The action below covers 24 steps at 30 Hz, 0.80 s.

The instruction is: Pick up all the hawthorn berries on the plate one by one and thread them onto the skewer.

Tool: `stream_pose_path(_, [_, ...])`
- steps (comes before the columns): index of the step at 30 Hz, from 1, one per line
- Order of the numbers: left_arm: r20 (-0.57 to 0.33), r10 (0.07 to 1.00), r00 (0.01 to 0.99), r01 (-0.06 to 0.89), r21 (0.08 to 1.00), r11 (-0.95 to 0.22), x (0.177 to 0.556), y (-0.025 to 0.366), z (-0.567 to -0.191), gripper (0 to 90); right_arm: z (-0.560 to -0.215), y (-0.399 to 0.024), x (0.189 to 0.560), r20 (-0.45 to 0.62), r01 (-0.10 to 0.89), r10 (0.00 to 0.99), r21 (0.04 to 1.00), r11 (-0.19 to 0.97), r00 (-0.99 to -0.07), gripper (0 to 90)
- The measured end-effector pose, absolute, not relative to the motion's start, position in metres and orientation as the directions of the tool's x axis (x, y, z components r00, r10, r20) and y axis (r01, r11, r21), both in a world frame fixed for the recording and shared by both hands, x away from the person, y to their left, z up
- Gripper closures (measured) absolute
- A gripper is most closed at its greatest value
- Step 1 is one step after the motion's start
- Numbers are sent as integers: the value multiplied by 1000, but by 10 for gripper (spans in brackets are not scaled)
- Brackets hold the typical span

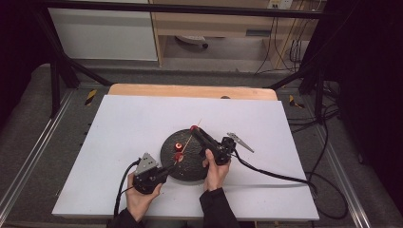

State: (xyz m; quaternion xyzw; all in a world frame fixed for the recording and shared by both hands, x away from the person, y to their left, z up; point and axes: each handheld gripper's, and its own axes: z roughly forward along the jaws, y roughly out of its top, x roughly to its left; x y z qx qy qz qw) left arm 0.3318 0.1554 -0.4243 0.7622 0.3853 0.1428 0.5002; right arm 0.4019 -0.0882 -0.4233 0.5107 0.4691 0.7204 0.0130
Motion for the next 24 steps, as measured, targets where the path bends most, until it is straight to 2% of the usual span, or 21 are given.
stream_pose_path(24, [-171,719,673,435,878,-199,359,138,-407,882,-425,-87,395,709,472,501,705,-530,-496,618])
